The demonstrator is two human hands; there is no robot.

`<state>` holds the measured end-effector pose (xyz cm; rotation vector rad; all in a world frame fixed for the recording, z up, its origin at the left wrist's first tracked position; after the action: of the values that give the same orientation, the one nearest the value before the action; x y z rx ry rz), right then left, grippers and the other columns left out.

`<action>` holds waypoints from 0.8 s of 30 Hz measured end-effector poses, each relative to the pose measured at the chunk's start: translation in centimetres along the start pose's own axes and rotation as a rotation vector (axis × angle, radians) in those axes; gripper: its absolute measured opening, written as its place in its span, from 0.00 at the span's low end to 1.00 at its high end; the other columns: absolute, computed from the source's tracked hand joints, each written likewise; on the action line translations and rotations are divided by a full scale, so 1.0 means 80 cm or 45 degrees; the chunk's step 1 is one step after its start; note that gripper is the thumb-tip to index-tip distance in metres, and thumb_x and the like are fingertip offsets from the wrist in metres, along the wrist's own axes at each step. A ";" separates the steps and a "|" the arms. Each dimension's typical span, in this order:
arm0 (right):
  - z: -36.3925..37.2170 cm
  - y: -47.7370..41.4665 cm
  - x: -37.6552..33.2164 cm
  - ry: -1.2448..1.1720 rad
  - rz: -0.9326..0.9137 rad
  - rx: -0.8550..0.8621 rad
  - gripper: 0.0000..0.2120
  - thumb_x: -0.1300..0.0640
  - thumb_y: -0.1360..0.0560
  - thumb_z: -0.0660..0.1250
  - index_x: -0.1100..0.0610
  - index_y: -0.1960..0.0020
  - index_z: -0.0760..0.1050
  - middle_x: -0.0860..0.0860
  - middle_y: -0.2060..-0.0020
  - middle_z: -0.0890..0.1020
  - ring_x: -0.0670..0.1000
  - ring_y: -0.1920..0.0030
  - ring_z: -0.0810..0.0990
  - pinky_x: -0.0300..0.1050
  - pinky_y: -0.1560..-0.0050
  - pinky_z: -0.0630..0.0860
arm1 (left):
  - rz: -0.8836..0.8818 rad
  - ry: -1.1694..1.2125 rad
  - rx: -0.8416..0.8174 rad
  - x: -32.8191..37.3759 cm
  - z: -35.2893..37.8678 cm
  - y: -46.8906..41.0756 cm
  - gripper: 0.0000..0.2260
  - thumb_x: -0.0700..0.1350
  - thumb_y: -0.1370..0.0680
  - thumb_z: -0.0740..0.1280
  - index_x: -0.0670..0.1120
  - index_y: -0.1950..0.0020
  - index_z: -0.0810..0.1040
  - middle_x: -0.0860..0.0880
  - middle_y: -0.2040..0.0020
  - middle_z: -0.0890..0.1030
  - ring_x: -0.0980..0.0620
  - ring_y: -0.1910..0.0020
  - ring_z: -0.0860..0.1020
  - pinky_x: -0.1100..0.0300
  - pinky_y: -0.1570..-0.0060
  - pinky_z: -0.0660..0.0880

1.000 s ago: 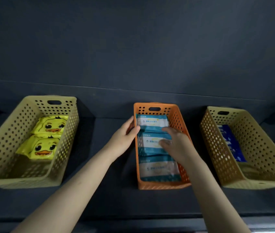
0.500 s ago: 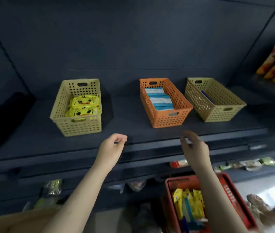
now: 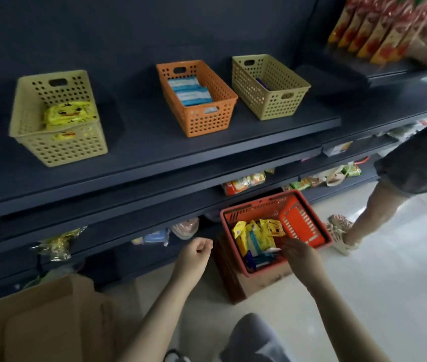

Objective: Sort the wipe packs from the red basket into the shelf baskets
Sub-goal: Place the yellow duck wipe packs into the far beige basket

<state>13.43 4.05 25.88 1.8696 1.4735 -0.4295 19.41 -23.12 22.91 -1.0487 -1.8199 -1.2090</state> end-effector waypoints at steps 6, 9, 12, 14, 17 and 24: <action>-0.048 -0.070 0.066 0.047 0.080 -0.056 0.10 0.63 0.22 0.65 0.64 0.43 0.79 0.57 0.48 0.83 0.56 0.51 0.79 0.41 0.61 0.65 | -0.139 -0.103 -0.135 0.000 0.117 -0.053 0.09 0.49 0.19 0.61 0.50 0.43 0.79 0.53 0.46 0.81 0.54 0.46 0.79 0.65 0.55 0.71; -0.058 -0.118 0.088 0.095 0.070 -0.142 0.11 0.66 0.21 0.62 0.66 0.42 0.78 0.58 0.46 0.82 0.56 0.48 0.79 0.37 0.65 0.63 | -0.188 -0.125 -0.135 0.005 0.156 -0.080 0.11 0.49 0.19 0.61 0.48 0.40 0.78 0.50 0.42 0.81 0.53 0.44 0.78 0.66 0.54 0.70; -0.063 -0.206 0.123 0.103 0.120 -0.211 0.12 0.63 0.20 0.61 0.62 0.40 0.77 0.58 0.46 0.82 0.57 0.50 0.80 0.35 0.61 0.69 | -0.235 -0.144 -0.112 0.008 0.211 -0.139 0.14 0.46 0.18 0.61 0.45 0.35 0.75 0.48 0.37 0.78 0.52 0.38 0.76 0.64 0.43 0.69; -0.050 -0.267 0.153 0.160 0.150 -0.239 0.13 0.60 0.21 0.62 0.61 0.39 0.78 0.61 0.44 0.82 0.60 0.45 0.79 0.43 0.51 0.73 | -0.267 -0.161 -0.084 -0.003 0.244 -0.186 0.15 0.45 0.18 0.61 0.44 0.33 0.73 0.48 0.35 0.77 0.51 0.36 0.75 0.63 0.41 0.69; -0.005 -0.352 0.202 0.183 0.190 -0.266 0.14 0.57 0.21 0.63 0.60 0.38 0.78 0.60 0.43 0.82 0.62 0.43 0.79 0.50 0.45 0.74 | -0.338 -0.186 0.009 -0.041 0.286 -0.262 0.17 0.47 0.19 0.63 0.45 0.31 0.71 0.48 0.32 0.74 0.50 0.33 0.72 0.61 0.39 0.68; 0.150 -0.521 0.315 0.199 0.247 -0.337 0.23 0.48 0.21 0.63 0.58 0.30 0.68 0.60 0.36 0.77 0.60 0.38 0.76 0.45 0.49 0.71 | -0.371 -0.465 0.153 -0.163 0.360 -0.413 0.24 0.49 0.21 0.66 0.43 0.27 0.66 0.43 0.29 0.70 0.44 0.30 0.69 0.50 0.31 0.66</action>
<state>-16.43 17.66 -12.08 1.8408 1.3566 0.0048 -8.01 -6.95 -9.86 -1.0095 -2.3642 -1.1056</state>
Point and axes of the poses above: each hand's wrist, its own y-axis away from the middle knuckle, its own z-axis out of the palm, x = y × z, the point moved 6 cm from there along -y, towards the middle knuckle
